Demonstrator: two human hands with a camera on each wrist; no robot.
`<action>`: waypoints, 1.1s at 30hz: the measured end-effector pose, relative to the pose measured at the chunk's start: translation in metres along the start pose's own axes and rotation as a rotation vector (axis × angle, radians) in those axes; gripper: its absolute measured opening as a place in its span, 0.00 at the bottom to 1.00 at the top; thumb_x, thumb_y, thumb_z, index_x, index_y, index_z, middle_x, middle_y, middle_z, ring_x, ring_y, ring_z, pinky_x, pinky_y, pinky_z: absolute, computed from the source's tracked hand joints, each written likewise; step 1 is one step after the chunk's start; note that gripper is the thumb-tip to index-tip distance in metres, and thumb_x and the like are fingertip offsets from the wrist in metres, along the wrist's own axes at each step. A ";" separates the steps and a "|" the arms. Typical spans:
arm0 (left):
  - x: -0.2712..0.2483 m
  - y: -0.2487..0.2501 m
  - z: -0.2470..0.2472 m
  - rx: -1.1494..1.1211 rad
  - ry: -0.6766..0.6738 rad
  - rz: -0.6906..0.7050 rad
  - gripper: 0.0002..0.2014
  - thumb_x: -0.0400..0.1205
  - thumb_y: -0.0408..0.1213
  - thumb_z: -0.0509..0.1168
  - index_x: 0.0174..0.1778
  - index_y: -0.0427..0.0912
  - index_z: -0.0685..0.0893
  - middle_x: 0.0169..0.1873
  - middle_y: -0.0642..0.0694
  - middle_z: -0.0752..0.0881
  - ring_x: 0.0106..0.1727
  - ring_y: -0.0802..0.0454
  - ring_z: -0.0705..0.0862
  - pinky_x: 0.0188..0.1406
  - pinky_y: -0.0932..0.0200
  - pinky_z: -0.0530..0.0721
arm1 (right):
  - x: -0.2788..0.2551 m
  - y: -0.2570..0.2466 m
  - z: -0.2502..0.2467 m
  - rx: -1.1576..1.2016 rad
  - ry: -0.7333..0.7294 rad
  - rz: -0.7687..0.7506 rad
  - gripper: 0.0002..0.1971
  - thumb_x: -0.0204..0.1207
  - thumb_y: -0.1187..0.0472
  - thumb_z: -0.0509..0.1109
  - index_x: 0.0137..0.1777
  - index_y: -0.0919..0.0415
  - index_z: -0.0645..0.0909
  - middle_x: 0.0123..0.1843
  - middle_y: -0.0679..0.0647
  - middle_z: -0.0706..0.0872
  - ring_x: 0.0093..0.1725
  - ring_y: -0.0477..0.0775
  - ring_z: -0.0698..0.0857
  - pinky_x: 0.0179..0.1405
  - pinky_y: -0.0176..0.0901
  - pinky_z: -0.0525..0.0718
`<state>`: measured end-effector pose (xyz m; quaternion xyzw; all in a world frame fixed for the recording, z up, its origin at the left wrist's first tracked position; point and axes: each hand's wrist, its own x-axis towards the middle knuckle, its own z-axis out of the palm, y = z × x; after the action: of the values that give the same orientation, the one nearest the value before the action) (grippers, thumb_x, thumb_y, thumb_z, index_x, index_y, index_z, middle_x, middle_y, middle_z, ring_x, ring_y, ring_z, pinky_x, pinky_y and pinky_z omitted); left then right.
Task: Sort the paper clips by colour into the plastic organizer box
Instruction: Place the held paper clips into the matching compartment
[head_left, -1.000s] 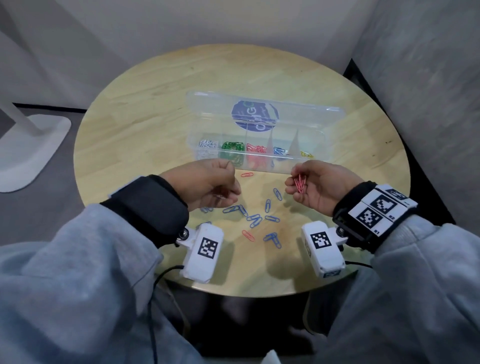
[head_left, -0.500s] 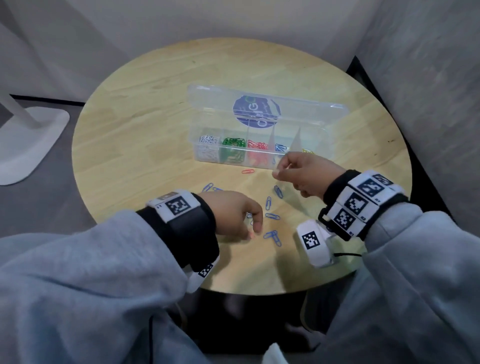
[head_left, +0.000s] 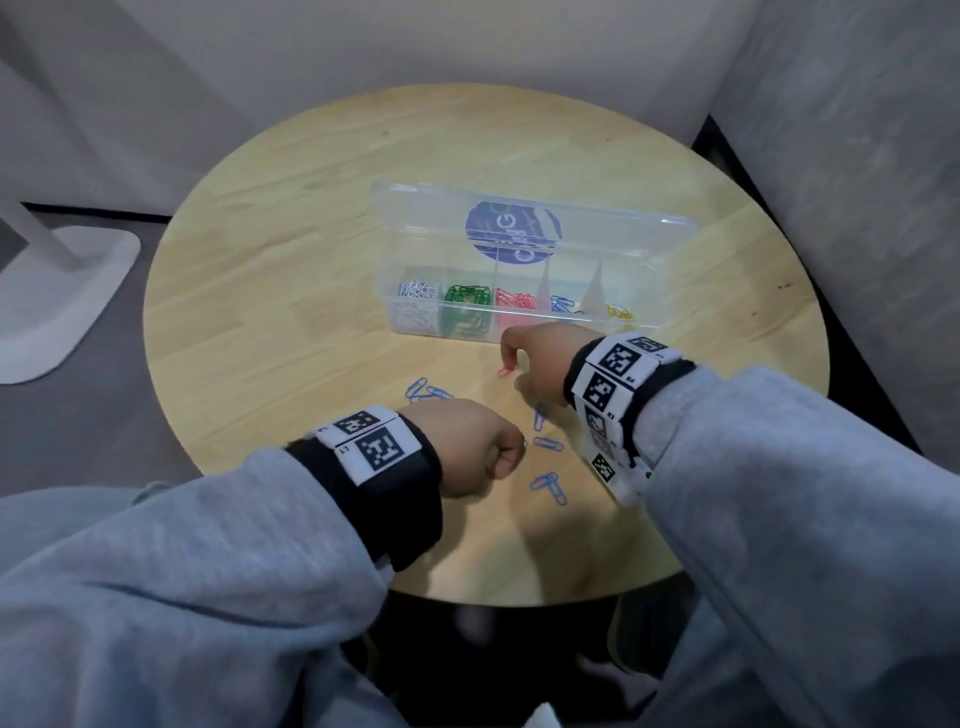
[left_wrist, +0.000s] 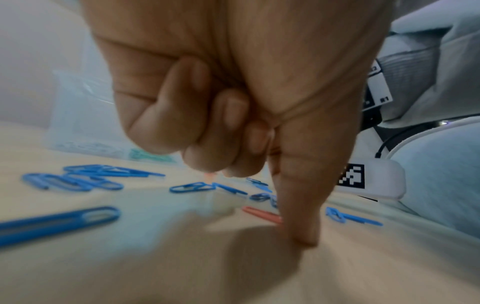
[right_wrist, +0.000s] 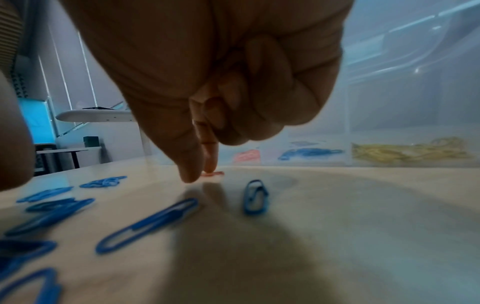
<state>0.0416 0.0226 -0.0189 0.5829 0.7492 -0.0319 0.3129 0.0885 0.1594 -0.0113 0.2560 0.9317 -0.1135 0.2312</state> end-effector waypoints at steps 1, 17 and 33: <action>0.001 0.000 0.000 -0.005 0.011 -0.006 0.09 0.73 0.34 0.63 0.42 0.54 0.80 0.37 0.55 0.79 0.42 0.49 0.78 0.47 0.55 0.81 | 0.002 0.001 0.002 -0.009 0.013 -0.007 0.13 0.78 0.64 0.64 0.62 0.57 0.75 0.32 0.47 0.72 0.36 0.54 0.76 0.23 0.37 0.66; 0.002 0.000 -0.010 -0.077 -0.021 -0.068 0.02 0.78 0.41 0.64 0.39 0.51 0.79 0.29 0.55 0.77 0.38 0.52 0.76 0.37 0.63 0.71 | -0.024 0.013 -0.009 0.500 -0.129 0.069 0.11 0.71 0.61 0.73 0.30 0.57 0.75 0.28 0.52 0.76 0.26 0.51 0.72 0.28 0.39 0.72; -0.007 -0.025 -0.058 -1.829 0.292 -0.220 0.11 0.84 0.32 0.55 0.37 0.33 0.75 0.24 0.44 0.80 0.18 0.57 0.80 0.15 0.71 0.79 | -0.057 0.046 -0.010 1.942 -0.024 0.156 0.13 0.79 0.75 0.51 0.39 0.71 0.76 0.32 0.60 0.75 0.29 0.53 0.79 0.24 0.35 0.85</action>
<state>-0.0053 0.0330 0.0230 0.0339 0.5659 0.6149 0.5483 0.1526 0.1770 0.0211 0.3949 0.4106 -0.8194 -0.0644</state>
